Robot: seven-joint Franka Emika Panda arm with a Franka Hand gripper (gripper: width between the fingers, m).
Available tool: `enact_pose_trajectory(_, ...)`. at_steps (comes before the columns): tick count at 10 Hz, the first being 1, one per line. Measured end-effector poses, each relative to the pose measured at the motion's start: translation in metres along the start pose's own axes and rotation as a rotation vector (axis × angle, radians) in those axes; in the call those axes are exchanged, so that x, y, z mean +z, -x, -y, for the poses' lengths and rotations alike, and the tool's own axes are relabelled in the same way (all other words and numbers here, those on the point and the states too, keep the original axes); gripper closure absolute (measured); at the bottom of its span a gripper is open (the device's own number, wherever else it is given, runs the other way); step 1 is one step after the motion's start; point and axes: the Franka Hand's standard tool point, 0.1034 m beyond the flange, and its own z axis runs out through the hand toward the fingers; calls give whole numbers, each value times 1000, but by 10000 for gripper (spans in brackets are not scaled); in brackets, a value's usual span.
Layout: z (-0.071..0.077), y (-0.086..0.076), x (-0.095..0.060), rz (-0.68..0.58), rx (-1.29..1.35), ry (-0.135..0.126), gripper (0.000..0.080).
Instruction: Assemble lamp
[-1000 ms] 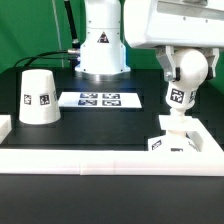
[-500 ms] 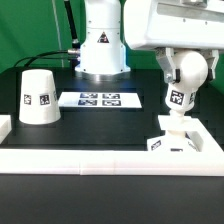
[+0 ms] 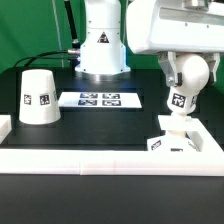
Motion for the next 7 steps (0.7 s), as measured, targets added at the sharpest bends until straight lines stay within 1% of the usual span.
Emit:
enact_pose_trajectory(3,2,5,4,6,0,-3,220)
enact_pose_trajectory(5,2,4,4,-16,-1,8,220)
enact_pose_trajectory(7,2,4,4,-24,-1,12,220)
